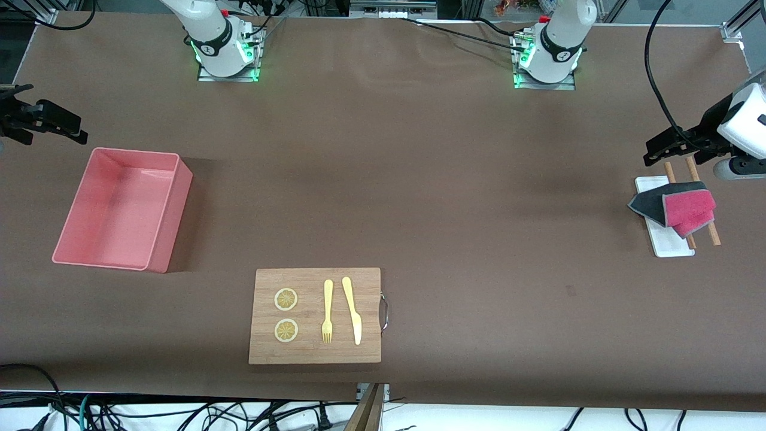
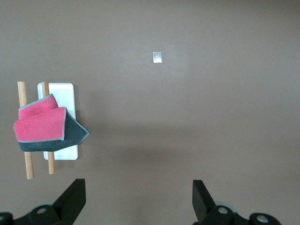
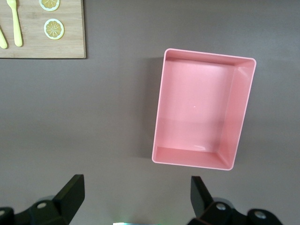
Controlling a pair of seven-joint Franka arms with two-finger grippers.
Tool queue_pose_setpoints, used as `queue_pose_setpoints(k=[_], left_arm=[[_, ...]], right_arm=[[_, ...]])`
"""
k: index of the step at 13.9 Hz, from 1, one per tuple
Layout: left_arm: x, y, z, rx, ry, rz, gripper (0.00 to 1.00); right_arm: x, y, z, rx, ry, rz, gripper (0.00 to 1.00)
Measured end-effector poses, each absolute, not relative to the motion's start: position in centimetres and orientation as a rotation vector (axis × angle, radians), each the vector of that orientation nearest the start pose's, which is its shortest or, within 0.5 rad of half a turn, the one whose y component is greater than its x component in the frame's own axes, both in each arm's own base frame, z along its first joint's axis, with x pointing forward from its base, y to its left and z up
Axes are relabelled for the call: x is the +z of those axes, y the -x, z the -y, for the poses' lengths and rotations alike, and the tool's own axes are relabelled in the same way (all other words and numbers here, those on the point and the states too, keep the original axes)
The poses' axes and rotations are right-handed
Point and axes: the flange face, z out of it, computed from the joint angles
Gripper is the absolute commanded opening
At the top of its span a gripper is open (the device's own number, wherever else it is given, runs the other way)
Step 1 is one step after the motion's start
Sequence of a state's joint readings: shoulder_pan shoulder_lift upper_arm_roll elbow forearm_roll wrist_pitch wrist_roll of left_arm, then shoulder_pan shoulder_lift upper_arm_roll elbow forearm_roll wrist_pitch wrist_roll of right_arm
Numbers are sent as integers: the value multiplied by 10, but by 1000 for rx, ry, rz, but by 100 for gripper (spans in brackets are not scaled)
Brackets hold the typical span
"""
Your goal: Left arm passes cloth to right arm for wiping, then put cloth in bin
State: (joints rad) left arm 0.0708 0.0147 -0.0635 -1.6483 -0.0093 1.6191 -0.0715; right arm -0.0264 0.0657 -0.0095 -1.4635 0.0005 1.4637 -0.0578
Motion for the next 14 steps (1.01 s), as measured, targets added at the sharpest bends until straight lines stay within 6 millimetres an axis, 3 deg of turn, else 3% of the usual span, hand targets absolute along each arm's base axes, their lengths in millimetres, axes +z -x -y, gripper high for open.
queue_pose_setpoints(k=[10,14], left_arm=[[582,-562,-6,74,3147,131,100],[546,-577,-23,173,3145,175,100]], right_arm=[[629,-564,21,103,3137,31,100],[628,-564,21,105,3137,30,100]])
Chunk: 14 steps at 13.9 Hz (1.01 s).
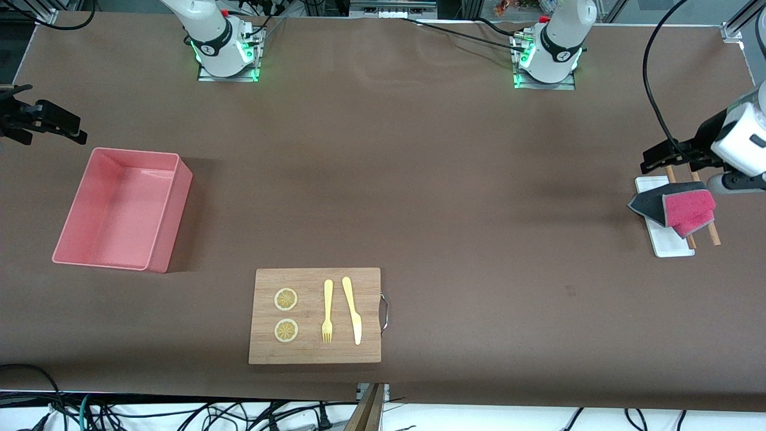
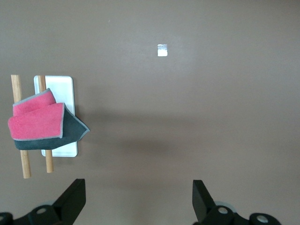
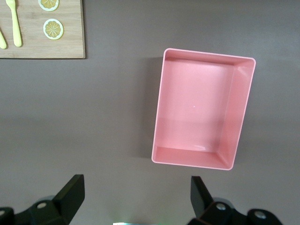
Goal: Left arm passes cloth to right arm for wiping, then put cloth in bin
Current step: 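Lower the left gripper onto the cloth and close it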
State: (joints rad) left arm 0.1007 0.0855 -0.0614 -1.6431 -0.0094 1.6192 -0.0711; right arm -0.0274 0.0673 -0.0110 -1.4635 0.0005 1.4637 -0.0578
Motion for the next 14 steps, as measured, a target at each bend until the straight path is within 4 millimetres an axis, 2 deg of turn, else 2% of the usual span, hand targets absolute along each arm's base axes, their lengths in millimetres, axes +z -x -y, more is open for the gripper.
queue_pose_setpoints(k=[3,5,8,11,14], left_arm=[[513,-586,-61,253,3152,173,100],[489,-589,-96,315,3163,162,100],[450,-592,-163,389,3190,166,100],[407,-584,-226,480,3214,239,100],[372,-585,-263,497,3235,208,100]], right_arm=[[627,-564,22,106,3137,29,100],[627,-565,23,107,3137,27,100],[627,-565,23,108,3137,26,100],[627,-565,23,108,3137,26,100],[627,-565,23,108,3137,25,100]])
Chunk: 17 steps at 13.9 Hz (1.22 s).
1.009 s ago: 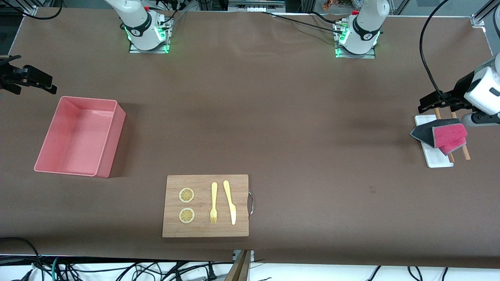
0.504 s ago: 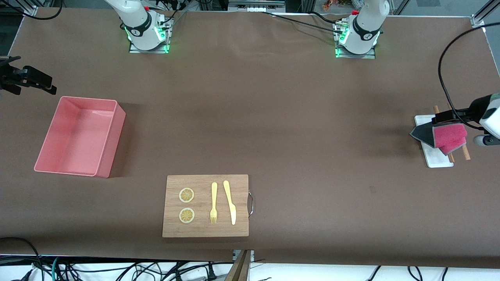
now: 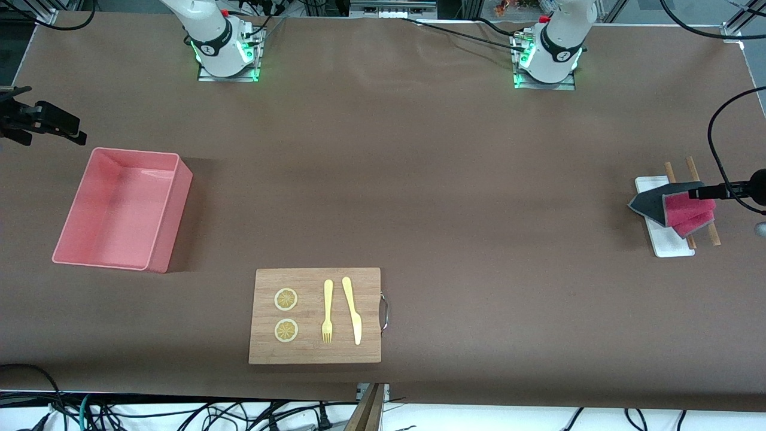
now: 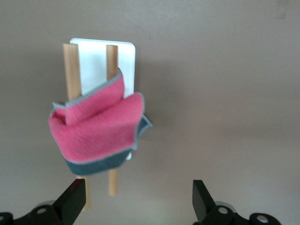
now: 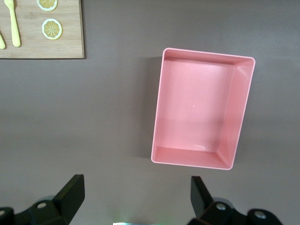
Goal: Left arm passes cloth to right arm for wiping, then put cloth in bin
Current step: 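Lower the left gripper onto the cloth and close it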
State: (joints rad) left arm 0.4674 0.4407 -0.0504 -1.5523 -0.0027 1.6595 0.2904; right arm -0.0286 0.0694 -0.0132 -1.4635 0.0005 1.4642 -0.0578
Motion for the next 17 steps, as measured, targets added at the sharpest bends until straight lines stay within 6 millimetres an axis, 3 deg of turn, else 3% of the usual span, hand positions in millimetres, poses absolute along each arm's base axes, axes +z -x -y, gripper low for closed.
queue_pose_setpoints(k=[3,6,9,13,17], left_arm=[[350,-589,-292,414,3253,121,100],[332,-593,-303,367,3259,45,100],[316,-592,-312,359,3265,15,94],[308,-589,-320,373,3271,27,77],[301,-585,-326,386,3277,25,52]], right_arm=[[627,-565,23,108,3137,25,100],[627,-565,23,108,3137,25,100],[627,-565,24,108,3137,25,100],[627,-565,24,108,3137,25,100],[627,-565,23,108,3137,25,100]])
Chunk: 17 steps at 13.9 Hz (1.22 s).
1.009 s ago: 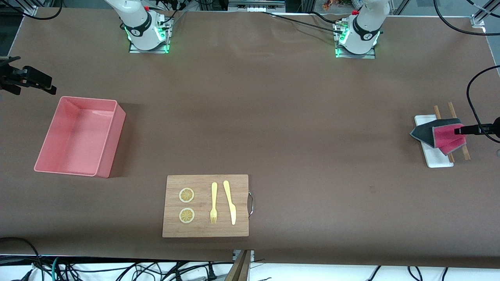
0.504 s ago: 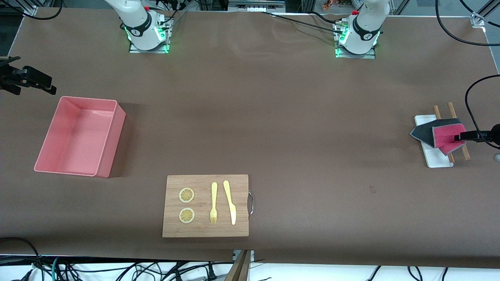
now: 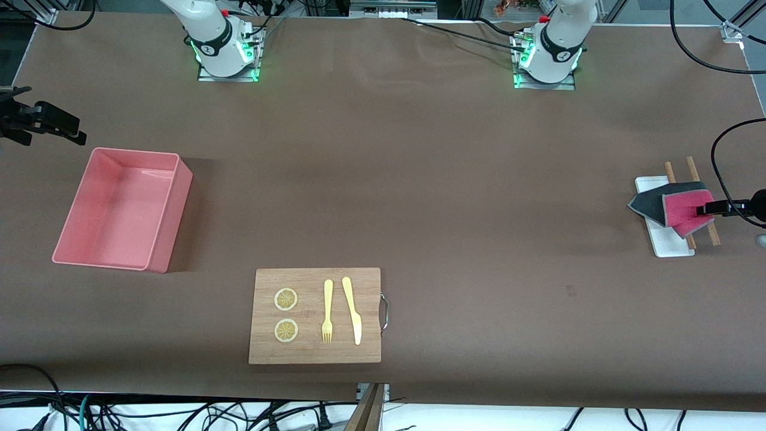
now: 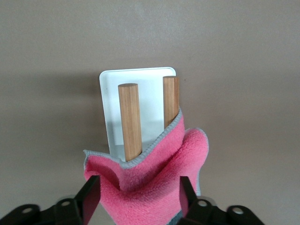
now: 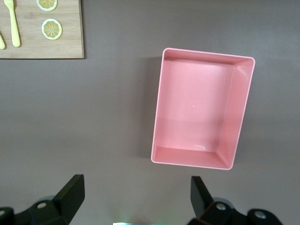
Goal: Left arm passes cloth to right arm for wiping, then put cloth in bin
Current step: 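Lower the left gripper onto the cloth and close it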
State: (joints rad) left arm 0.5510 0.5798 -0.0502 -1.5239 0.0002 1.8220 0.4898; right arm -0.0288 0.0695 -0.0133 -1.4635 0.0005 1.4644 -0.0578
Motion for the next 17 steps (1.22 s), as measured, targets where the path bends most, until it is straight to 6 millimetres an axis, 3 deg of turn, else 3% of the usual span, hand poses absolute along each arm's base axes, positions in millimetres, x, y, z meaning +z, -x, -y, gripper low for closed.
queue_pose_setpoints(k=[3,6,11,13,17], left_arm=[[299,-585,-326,391,3280,9,33],[298,-585,-326,391,3281,0,25],[298,-585,-326,390,3282,-22,27],[298,-585,-326,390,3282,-22,34],[299,-584,-328,386,3283,-38,34]], right_arm=[[627,-565,23,106,3137,25,100],[627,-565,23,105,3137,25,100],[627,-565,23,105,3137,25,100],[627,-565,23,105,3137,25,100],[627,-565,23,105,3137,25,100]])
